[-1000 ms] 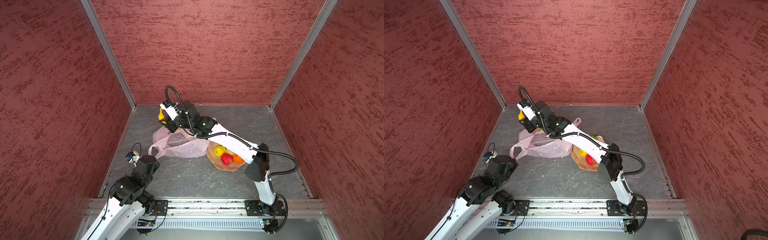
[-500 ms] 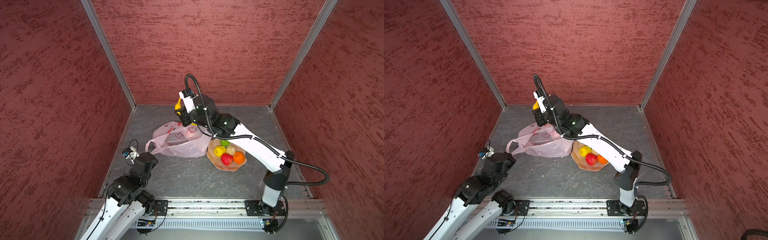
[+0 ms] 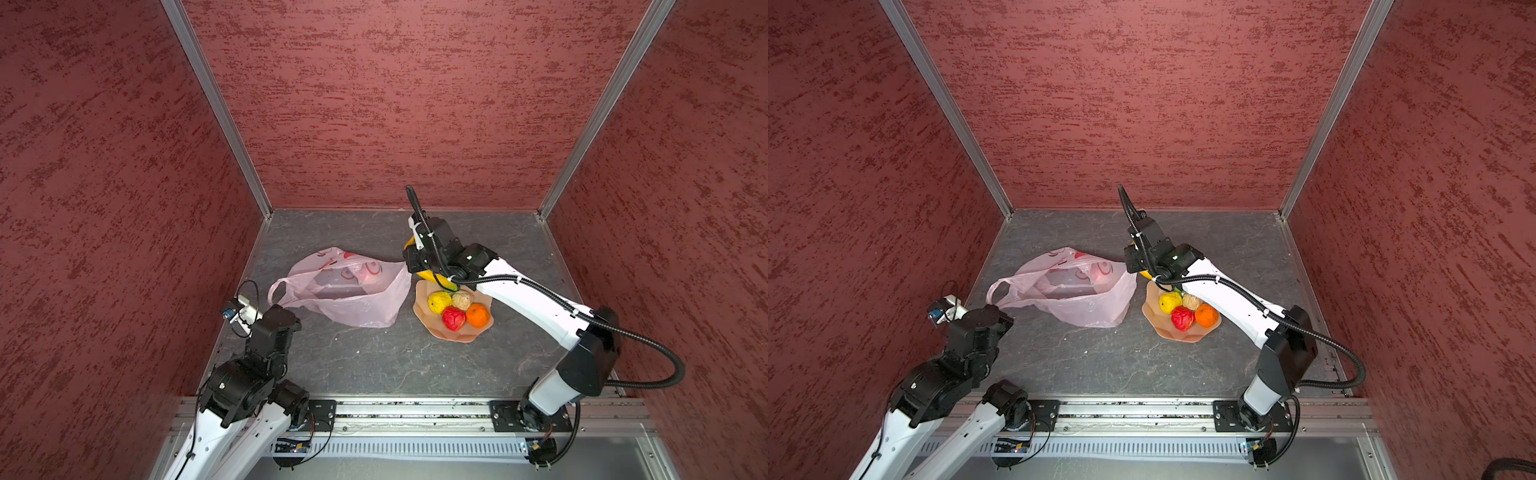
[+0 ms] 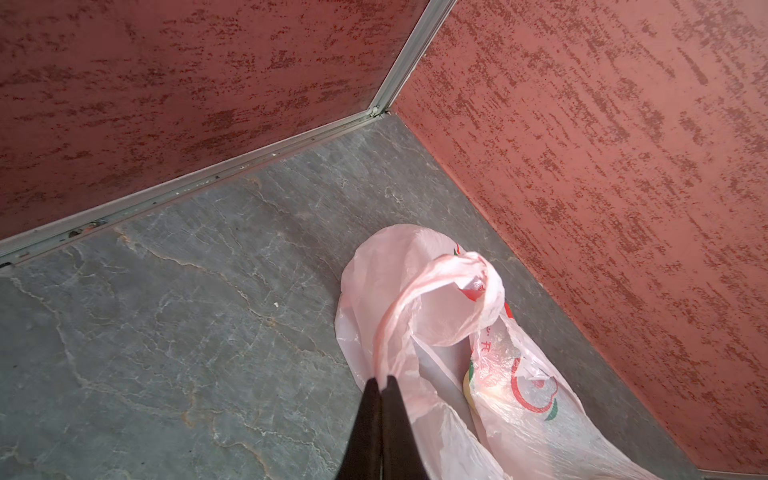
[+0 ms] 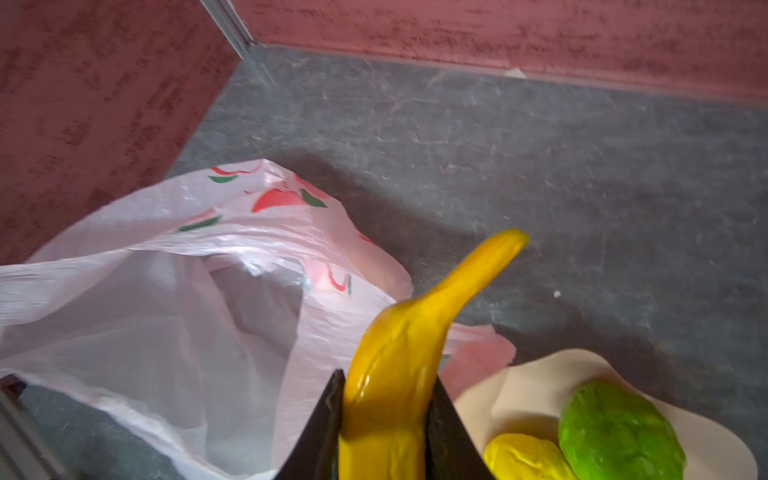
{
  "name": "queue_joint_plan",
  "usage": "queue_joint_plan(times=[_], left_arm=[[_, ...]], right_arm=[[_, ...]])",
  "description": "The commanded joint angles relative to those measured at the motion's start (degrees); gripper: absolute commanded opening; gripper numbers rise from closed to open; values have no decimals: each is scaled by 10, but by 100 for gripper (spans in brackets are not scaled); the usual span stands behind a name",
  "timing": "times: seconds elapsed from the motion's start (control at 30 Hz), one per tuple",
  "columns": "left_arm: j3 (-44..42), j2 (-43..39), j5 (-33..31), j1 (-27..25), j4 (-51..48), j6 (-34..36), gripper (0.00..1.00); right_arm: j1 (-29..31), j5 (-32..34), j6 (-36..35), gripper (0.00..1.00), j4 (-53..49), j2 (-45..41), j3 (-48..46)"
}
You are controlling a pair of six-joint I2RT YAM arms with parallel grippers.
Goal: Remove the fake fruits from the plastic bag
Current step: 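Carry the yellow banana over the peach bowl and lower it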
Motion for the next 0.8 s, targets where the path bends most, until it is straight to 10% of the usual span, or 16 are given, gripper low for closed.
queue_joint_plan(times=[0.0,0.77], left_arm=[[14,-2,-14,5,-20,6,0],[24,-10,-55,17,-65,-1,0]], right_arm=[[-10,8,39,12,19,-37,-25],[-34,-30,116,13,54,-62,-156]])
